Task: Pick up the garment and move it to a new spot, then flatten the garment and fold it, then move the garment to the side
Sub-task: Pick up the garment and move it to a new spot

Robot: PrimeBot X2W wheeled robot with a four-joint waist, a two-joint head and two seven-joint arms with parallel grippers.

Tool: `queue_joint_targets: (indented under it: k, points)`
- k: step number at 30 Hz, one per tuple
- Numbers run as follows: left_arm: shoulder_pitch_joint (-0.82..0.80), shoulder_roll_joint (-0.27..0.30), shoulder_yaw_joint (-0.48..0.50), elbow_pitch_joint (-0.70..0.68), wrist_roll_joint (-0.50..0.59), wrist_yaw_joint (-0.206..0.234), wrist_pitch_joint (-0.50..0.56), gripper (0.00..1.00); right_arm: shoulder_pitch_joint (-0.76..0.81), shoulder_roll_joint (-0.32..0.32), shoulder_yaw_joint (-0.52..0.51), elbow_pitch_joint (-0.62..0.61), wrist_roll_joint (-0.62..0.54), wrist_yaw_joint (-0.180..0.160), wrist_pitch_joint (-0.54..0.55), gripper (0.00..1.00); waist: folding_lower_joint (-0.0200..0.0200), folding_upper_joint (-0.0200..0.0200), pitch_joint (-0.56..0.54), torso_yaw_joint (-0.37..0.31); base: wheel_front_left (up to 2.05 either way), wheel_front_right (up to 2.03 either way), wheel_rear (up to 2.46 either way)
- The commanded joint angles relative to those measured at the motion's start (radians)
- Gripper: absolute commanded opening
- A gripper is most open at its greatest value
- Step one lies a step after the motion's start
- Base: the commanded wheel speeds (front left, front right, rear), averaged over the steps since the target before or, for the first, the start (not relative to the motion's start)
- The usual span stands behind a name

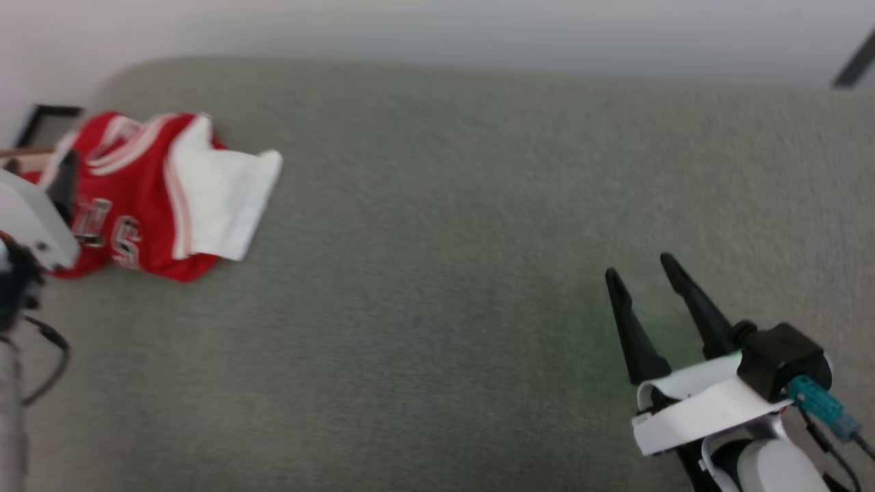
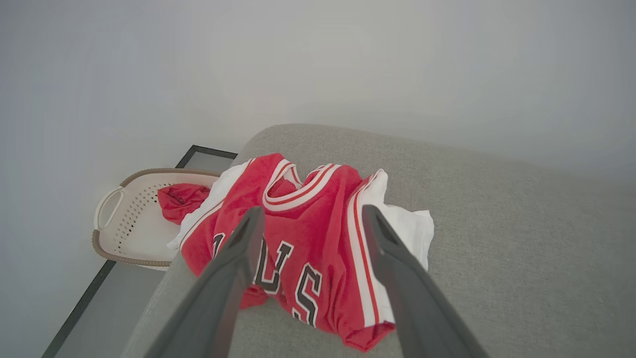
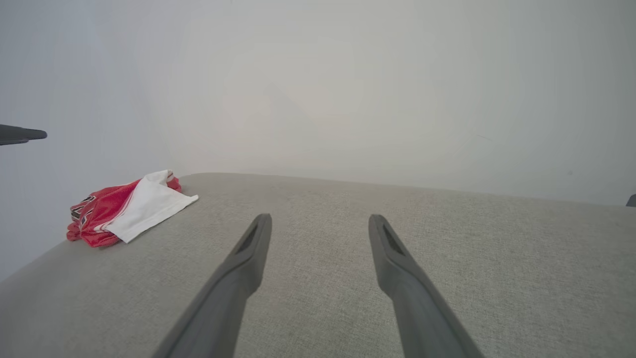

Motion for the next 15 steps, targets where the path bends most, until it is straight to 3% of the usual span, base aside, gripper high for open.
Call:
queue_joint_targets:
  k: [1,6,15]
  points:
    - [-0.016,0.004,0.002,0.003,-0.003,-0.002,0.002,1.0,-0.017,-0.002,0.001,-0.004,0.0,0.001,-0.002,1.0,0.0,-0.0001,0.119,-0.104,0.0,0.0,0.0]
    - [-0.104,0.031,-0.007,0.094,-0.018,0.006,0.09,1.0,-0.049,-0.011,0.011,-0.031,0.0,0.001,-0.001,1.0,0.0,-0.0001,0.193,-0.131,0.0,0.0,0.0]
    - [-0.219,0.064,-0.016,0.26,-0.02,0.066,0.231,1.0,-0.078,-0.019,0.016,-0.07,0.007,0.001,0.009,1.0,0.0,-0.0001,0.27,-0.168,0.0,0.0,0.0]
